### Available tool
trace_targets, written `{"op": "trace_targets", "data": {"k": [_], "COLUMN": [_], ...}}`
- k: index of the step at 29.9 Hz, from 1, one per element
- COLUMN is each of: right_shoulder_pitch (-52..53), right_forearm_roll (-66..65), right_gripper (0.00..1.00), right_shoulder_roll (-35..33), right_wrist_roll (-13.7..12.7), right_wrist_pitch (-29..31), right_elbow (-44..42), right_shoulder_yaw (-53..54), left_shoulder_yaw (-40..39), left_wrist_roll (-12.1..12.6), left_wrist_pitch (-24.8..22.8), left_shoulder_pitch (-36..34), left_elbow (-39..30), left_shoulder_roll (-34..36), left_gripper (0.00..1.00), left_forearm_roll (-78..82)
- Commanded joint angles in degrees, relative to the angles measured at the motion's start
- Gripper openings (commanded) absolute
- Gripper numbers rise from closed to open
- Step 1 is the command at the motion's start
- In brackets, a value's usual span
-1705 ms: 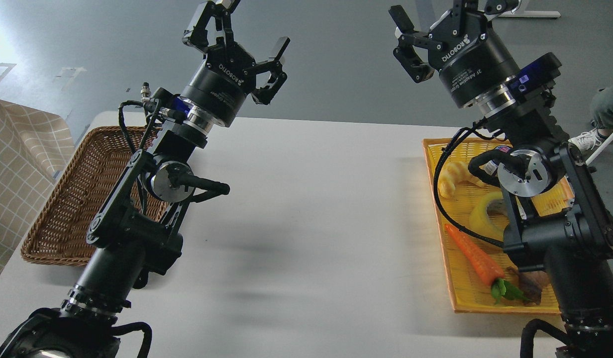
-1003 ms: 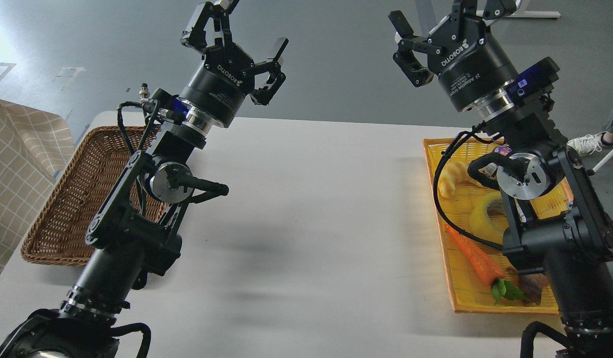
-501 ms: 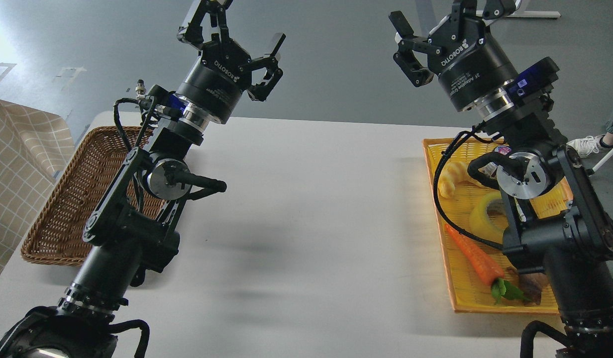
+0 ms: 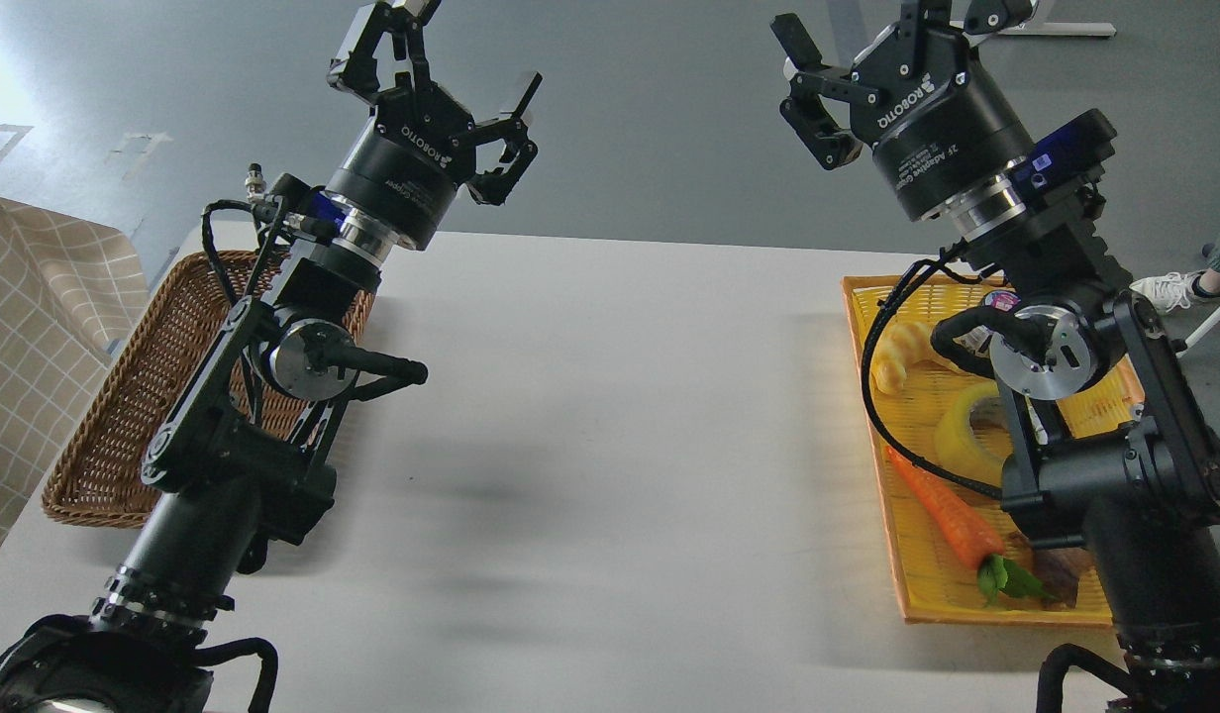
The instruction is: Place and transfer tape with both arms
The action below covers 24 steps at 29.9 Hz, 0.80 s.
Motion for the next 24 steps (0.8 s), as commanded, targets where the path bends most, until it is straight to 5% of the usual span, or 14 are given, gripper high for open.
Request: {"op": "trace_targets", "data": {"k": [1,24], "right_shoulder_pitch": [-0.61,-0.26], "right_forearm_roll": [0.04,0.04], "right_gripper": [1.0,1.0], "right_shoulder_roll": [0.0,0.0], "right_wrist_roll": [0.0,0.0], "right_wrist_pitch": [0.18,0.26], "right_elbow": [0.67,0.41], "right_shoulder_yaw": [0.24,0.51], "left_shoulder_yaw": [0.1,-0.78], "left_wrist_roll": [-0.04,-0.04], "left_wrist_pitch": [-0.09,-2.64], "left_shoulder_pitch": [0.16,2.88], "left_elbow": [0.0,-1.23], "left_shoulder_roll": [0.17,2.9], "left_gripper": [0.98,0.98], "left_forearm_roll": [0.07,-2.12]}}
